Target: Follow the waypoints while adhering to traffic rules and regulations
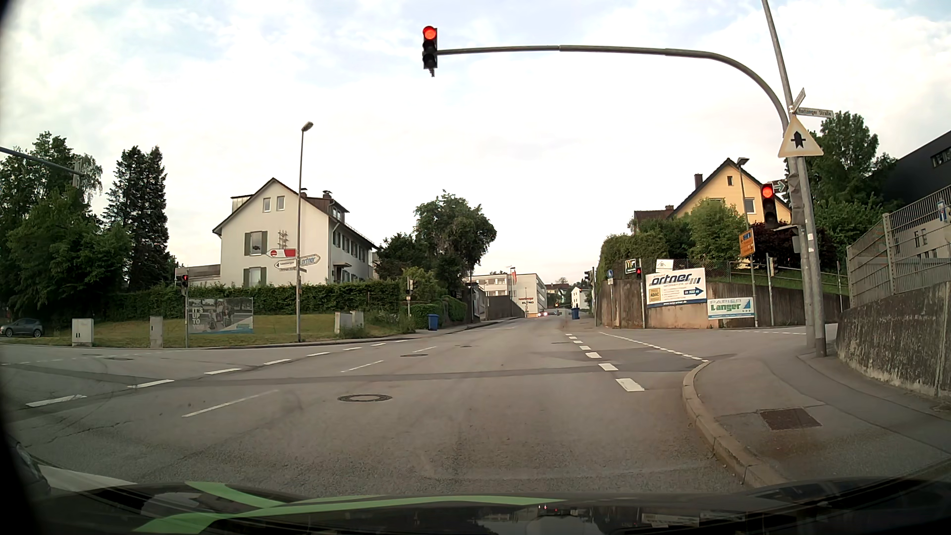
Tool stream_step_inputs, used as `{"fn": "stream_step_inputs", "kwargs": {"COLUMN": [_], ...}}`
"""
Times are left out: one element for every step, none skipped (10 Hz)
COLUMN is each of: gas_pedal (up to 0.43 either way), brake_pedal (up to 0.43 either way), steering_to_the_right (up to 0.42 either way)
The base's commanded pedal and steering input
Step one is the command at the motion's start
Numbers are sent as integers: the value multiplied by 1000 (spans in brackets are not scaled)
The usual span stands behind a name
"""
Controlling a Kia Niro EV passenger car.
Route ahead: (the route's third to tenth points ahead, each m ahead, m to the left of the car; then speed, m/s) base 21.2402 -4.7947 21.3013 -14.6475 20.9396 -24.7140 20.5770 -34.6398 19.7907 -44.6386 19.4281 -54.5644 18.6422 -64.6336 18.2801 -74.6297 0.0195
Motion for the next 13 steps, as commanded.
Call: {"fn": "stream_step_inputs", "kwargs": {"gas_pedal": [0,0,0,0,0,0,0,0,0,0,0,0,0], "brake_pedal": [256,256,256,256,256,256,250,250,183,0,0,0,0], "steering_to_the_right": [3,4,3,3,4,3,4,3,3,3,3,3,4]}}
